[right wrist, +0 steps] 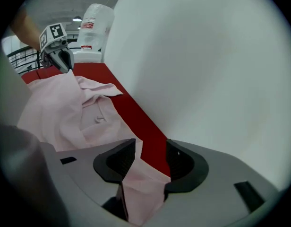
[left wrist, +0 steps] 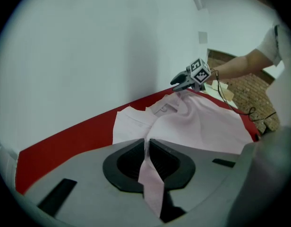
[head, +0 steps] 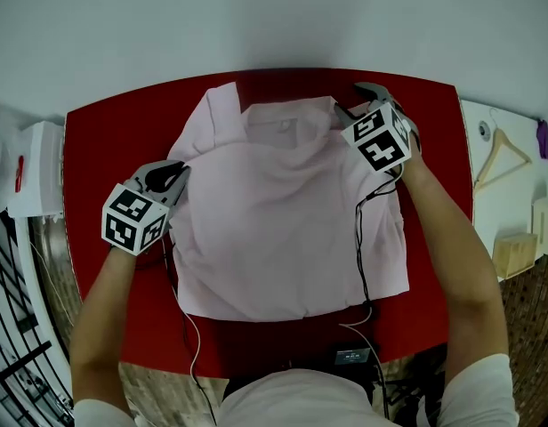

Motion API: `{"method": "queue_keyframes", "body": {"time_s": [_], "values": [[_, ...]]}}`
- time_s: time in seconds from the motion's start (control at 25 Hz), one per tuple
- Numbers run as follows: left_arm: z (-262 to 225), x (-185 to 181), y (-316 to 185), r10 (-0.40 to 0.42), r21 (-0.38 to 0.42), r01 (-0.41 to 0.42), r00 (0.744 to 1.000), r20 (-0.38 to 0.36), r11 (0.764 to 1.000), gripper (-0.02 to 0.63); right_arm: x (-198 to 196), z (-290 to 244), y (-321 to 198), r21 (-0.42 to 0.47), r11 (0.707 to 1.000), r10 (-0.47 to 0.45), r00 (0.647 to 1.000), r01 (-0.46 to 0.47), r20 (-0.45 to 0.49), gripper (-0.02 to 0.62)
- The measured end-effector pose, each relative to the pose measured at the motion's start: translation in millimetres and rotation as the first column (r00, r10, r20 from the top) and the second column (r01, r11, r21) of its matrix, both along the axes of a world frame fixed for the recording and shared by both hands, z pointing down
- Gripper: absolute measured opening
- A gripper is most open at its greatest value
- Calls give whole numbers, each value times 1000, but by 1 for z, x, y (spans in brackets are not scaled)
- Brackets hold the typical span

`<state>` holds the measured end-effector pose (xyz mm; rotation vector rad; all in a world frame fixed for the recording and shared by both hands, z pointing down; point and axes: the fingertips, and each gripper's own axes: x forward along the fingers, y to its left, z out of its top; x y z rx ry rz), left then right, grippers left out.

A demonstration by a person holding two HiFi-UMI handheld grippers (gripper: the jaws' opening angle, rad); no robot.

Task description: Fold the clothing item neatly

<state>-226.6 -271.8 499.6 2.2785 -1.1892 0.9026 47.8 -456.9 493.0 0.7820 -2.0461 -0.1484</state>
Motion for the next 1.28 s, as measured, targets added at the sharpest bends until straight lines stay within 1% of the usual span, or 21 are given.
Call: {"method": "queue_keyframes", "body": {"time_s": [0.12, 0.2, 0.32, 0.44, 0.52, 0.6, 0.72, 0.76, 0.8, 0.84, 0.88, 0.92, 0.96, 1.0, 1.04, 1.08, 1.12, 1.16, 1.24, 1.28], "values": [[-6, -7, 1, -29, 4, 29, 998, -50, 1000, 15, 26, -8, -3, 19, 999, 34, 999, -34, 10, 183], [-12, -13, 2, -53, 9, 54, 995, -82, 999, 15, 42, -11, 3, -1, 999, 50, 998, -50, 25, 183], [-18, -22, 6, -93, 14, 96, 986, -137, 995, 15, 59, -2, 23, -75, 997, 34, 999, -32, 31, 183], [-20, -32, 10, -138, 12, 143, 973, -186, 990, 15, 69, 17, 44, -150, 989, -2, 1000, 1, -7, 183], [-18, -39, 14, -165, 4, 169, 967, -197, 986, 15, 76, 32, 51, -191, 981, 10, 999, -16, -33, 183], [-19, -44, 17, -191, -3, 196, 951, -244, 981, 15, 83, 43, 50, -220, 974, 55, 998, -61, -36, 183], [-28, -47, 19, -213, 6, 230, 909, -358, 973, 15, 87, 55, 49, -277, 952, 121, 992, -127, -40, 179], [-28, -50, 20, -223, 9, 244, 899, -377, 970, 15, 86, 56, 49, -292, 947, 126, 991, -134, -46, 166], [-27, -55, 20, -240, 7, 262, 893, -381, 965, 15, 85, 56, 50, -297, 945, 125, 991, -135, -54, 139], [-21, -60, 21, -261, -3, 279, 893, -367, 960, 15, 83, 54, 50, -290, 948, 121, 991, -134, -61, 107], [-13, -66, 22, -277, -16, 287, 904, -325, 958, 14, 82, 51, 49, -272, 953, 117, 991, -131, -66, 70], [-1, -70, 23, -277, -28, 279, 927, -254, 960, 14, 82, 47, 48, -249, 960, 114, 991, -127, -65, 49], [10, -72, 25, -255, -36, 253, 953, -161, 967, 14, 82, 42, 48, -228, 966, 114, 992, -125, -60, 42], [20, -71, 26, -215, -39, 212, 974, -66, 976, 14, 83, 38, 48, -210, 969, 120, 992, -128, -50, 40], [27, -68, 26, -168, -38, 169, 986, 11, 985, 14, 85, 34, 47, -198, 971, 131, 991, -136, -37, 38], [31, -64, 23, -129, -34, 131, 990, 59, 991, 14, 89, 31, 47, -191, 970, 150, 988, -152, -24, 38], [32, -58, 19, -98, -28, 100, 992, 82, 995, 14, 95, 30, 45, -190, 966, 176, 984, -175, -11, 38], [32, -52, 15, -71, -22, 73, 994, 87, 997, 15, 101, 30, 44, -196, 960, 206, 979, -202, 0, 38], [31, -37, 10, -13, -22, 14, 997, 72, 1000, 27, 110, 35, 44, -221, 943, 261, 965, -250, 22, 40], [30, -28, 9, 24, -26, -22, 998, 63, 999, 75, 112, 38, 44, -232, 937, 277, 960, -263, 32, 40]]}}
